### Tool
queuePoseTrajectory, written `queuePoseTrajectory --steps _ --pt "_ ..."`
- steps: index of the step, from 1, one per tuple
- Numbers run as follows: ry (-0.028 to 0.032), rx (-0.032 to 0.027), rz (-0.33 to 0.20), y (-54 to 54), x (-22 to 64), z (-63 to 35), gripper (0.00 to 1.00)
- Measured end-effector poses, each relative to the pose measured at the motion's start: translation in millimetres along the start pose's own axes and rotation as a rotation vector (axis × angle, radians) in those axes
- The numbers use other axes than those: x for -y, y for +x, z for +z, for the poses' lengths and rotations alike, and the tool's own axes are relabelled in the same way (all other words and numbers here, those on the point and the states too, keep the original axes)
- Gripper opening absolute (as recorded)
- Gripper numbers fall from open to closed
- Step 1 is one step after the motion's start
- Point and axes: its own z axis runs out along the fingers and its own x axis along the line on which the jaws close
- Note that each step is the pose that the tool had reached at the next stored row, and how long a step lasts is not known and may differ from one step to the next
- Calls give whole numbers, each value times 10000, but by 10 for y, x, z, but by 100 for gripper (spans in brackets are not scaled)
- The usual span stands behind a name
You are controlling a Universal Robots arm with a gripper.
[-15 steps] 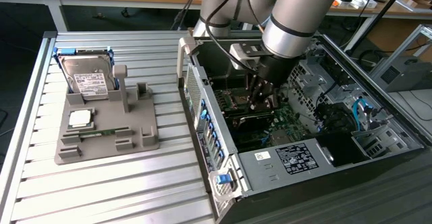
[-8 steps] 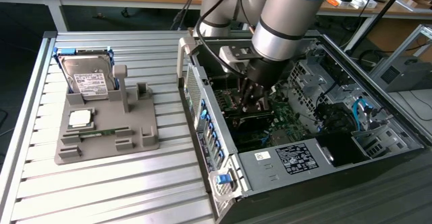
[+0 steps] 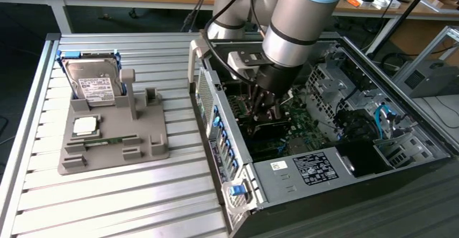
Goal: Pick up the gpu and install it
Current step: 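Press down on the gpu until it lock into place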
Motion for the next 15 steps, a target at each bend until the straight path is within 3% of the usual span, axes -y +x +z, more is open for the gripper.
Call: queuePoseTrajectory --steps 15 --pt "0 2 1 3 -38 60 11"
